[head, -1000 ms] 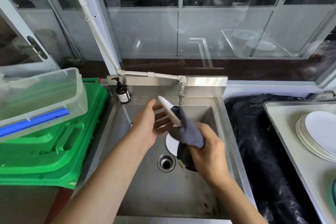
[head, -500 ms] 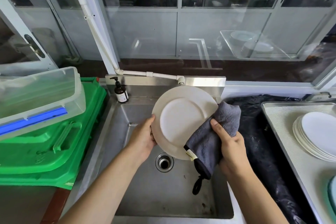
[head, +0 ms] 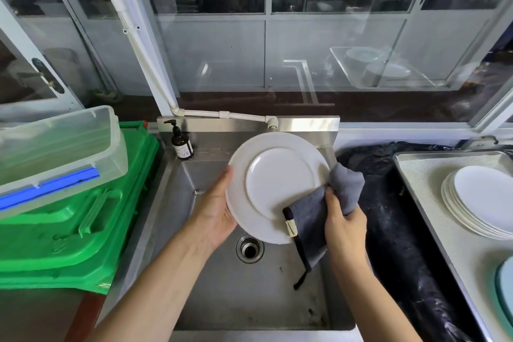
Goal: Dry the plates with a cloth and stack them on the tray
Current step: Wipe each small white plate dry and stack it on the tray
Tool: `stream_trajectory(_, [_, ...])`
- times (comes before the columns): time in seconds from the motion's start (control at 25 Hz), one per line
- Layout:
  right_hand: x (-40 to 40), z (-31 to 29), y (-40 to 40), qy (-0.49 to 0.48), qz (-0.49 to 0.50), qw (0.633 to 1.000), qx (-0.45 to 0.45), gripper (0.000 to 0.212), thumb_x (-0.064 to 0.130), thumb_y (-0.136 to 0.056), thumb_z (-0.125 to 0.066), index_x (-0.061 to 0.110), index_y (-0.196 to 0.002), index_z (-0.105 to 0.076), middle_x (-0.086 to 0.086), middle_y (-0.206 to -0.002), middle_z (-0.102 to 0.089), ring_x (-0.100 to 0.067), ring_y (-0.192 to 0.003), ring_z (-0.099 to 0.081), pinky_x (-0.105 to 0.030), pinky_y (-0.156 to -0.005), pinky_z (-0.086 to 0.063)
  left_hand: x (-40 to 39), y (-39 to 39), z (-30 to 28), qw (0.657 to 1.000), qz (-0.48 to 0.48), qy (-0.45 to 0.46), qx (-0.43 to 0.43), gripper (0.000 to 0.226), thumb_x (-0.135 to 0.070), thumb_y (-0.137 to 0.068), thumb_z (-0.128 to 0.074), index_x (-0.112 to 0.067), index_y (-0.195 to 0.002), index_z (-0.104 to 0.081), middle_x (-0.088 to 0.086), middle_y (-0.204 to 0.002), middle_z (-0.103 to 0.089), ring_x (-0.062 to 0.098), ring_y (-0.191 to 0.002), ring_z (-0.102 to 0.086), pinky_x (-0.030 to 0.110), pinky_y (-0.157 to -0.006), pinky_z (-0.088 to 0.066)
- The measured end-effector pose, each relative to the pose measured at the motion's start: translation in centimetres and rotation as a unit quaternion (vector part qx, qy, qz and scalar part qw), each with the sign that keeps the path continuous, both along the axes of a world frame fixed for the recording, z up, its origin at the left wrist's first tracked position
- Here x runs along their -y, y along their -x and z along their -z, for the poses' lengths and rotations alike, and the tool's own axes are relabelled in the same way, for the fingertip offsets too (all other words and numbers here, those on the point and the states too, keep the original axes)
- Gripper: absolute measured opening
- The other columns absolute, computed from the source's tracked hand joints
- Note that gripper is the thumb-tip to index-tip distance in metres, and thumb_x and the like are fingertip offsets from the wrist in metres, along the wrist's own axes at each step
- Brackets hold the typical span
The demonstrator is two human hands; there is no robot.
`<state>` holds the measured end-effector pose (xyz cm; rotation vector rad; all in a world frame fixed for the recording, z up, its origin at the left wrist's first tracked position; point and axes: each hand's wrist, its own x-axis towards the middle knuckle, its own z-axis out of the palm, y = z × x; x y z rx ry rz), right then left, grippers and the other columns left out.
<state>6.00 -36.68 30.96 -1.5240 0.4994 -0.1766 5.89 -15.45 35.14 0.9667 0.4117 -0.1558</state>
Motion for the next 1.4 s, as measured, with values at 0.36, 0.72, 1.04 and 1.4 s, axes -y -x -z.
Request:
stream_trajectory(0.36, [-1.1,-2.5,-3.4,0.227,-0.166,0.934,0.218,0.045,0.024,-0.095,-0.058,0.029,-0.14,-0.057,0.009,-0.141,-0.061,-0.004,-0.134,-0.051,-0.029,-0.114,-0.039,1.1,0.5,-1.5,0.996,0.016,-0.087,0.027,0.035,-0.027,-0.096,-0.062,-0.013,-0.128,-0.065,0.007,-0.123,-0.072,0.025,-0.12,-0.064,0.042,-0.109,-0.046])
stream_trajectory(0.72, [-4.0,-2.4,-4.3,0.241,-0.224,0.903,0.275,0.056,0.018,-0.092,-0.053,0.016,-0.149,-0.052,0.004,-0.157,-0.047,-0.012,-0.151,-0.032,-0.049,-0.124,-0.025,2.7,0.0,-1.7,0.994,-0.038,-0.103,-0.007,0.024,-0.022,-0.094,-0.067,-0.016,-0.117,-0.071,0.004,-0.12,-0.073,0.023,-0.12,-0.064,0.042,-0.112,-0.043])
stream_trajectory(1.04, [-7.3,-0.5,0.5,0.251,-0.251,0.886,0.299,0.059,0.027,-0.089,-0.052,0.02,-0.148,-0.052,0.015,-0.156,-0.043,-0.006,-0.153,-0.027,-0.05,-0.126,-0.02,2.6,-1.0,-2.6,0.994,0.04,0.053,-0.082,0.033,-0.029,-0.101,-0.051,-0.004,-0.109,-0.072,0.016,-0.101,-0.077,0.023,-0.082,-0.076,0.029,-0.066,-0.062])
stream_trajectory(1.4, [-5.7,2.2,2.8,0.323,-0.33,0.797,0.39,0.053,0.02,-0.091,-0.06,0.011,-0.143,-0.058,0.004,-0.157,-0.047,-0.019,-0.151,-0.035,-0.051,-0.125,-0.023,1.6,-1.2,-3.0,0.993,0.029,0.02,-0.109,0.05,-0.045,-0.088,-0.059,0.0,-0.083,-0.08,0.018,-0.08,-0.075,0.025,-0.059,-0.07,0.026,-0.05,-0.057])
